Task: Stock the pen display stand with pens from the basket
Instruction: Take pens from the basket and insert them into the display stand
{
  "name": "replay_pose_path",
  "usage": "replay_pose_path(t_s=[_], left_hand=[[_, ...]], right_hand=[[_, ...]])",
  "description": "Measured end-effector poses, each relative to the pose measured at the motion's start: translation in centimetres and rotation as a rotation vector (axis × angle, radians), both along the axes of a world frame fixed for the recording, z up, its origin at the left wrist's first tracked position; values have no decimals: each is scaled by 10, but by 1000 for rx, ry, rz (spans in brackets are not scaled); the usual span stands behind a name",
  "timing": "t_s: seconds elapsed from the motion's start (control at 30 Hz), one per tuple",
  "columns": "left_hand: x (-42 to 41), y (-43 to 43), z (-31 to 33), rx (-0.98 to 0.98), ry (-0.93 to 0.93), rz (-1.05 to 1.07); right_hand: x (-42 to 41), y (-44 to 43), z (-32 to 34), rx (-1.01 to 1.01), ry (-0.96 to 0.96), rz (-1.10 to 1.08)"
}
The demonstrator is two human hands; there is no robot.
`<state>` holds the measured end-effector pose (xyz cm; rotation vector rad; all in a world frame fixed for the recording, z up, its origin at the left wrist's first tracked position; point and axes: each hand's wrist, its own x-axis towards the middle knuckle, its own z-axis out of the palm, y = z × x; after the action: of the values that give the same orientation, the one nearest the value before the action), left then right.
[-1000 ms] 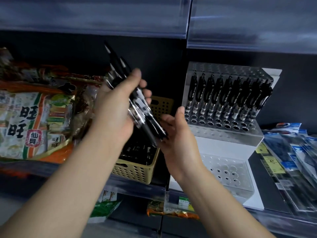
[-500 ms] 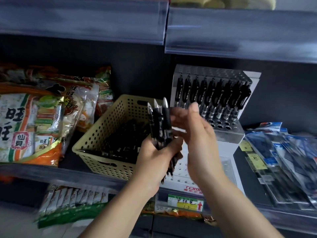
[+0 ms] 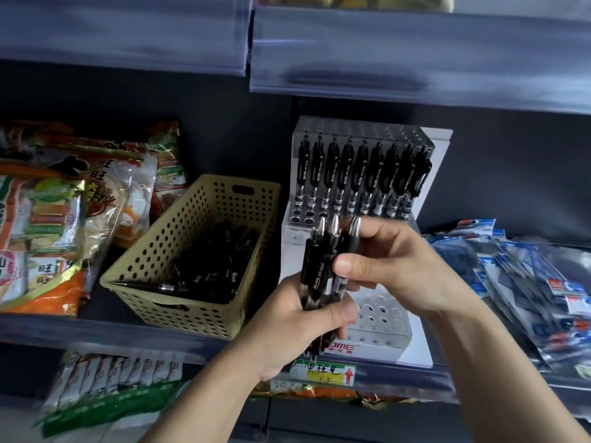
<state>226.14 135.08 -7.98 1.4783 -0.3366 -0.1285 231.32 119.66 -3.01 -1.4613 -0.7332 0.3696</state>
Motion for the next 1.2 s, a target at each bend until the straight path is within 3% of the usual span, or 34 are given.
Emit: replay_pose_path(t_s=[0.2, 0.43, 0.73, 0.87, 1.07, 1.2], left_hand=[[0, 1, 5, -88, 68, -260], [0, 4, 3, -261, 178, -476], [-5, 3, 4, -377, 298, -567], [-3, 5, 8, -441, 347, -612], [1, 9, 10, -623, 556, -285], [2, 6, 9, -658, 531, -19]], right_hand=[[3, -12, -2, -20, 83, -30], [-1, -1, 5, -19, 50, 86], [-2, 6, 6, -125, 25, -75], [-3, 11, 2, -33, 82, -213], [-1, 14, 1, 231, 295, -488], [-1, 19, 4, 424, 280, -688]])
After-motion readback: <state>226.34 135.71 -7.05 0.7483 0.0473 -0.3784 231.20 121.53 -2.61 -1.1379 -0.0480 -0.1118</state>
